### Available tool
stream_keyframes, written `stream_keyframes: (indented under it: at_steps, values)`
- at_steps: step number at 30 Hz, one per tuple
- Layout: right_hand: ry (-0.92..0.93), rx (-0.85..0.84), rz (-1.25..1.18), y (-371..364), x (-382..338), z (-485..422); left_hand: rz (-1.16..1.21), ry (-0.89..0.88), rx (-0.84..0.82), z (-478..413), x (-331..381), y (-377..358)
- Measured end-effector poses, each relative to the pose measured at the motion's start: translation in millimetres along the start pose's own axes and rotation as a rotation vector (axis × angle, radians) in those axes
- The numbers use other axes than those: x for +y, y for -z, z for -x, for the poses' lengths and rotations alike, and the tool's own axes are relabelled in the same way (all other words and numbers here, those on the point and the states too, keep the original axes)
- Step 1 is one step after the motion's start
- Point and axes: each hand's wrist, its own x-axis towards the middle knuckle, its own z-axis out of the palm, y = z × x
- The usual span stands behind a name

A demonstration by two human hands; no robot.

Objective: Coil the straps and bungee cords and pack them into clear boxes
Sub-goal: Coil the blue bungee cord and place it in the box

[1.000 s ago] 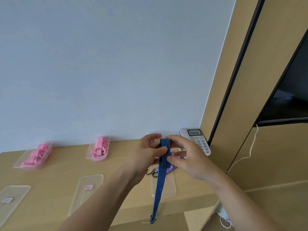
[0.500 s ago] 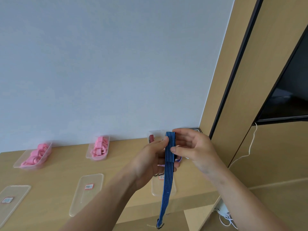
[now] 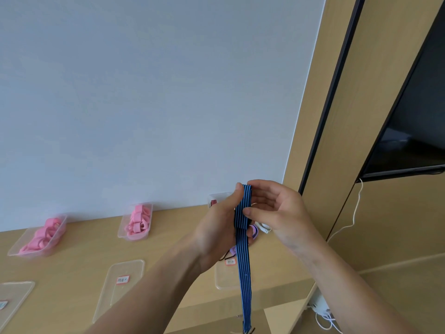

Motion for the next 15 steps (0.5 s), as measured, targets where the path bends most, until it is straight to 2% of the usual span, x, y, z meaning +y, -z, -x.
stream_keyframes:
  at_steps: [5, 11, 15]
  values:
    - [-0.007, -0.007, -0.007, -1.4, -1.9, 0.1, 0.035, -0.032, -0.004, -1.1, 2.2, -0.8]
    - [-0.041, -0.018, -0.050, 0.7, 0.9, 1.1, 0.162, 0.038, 0.002, 5.0, 5.7, 0.5]
    - [-0.039, -0.029, -0.049, -2.6, 4.5, 0.2, 0.153, 0.030, 0.021, 4.1, 3.9, 0.5]
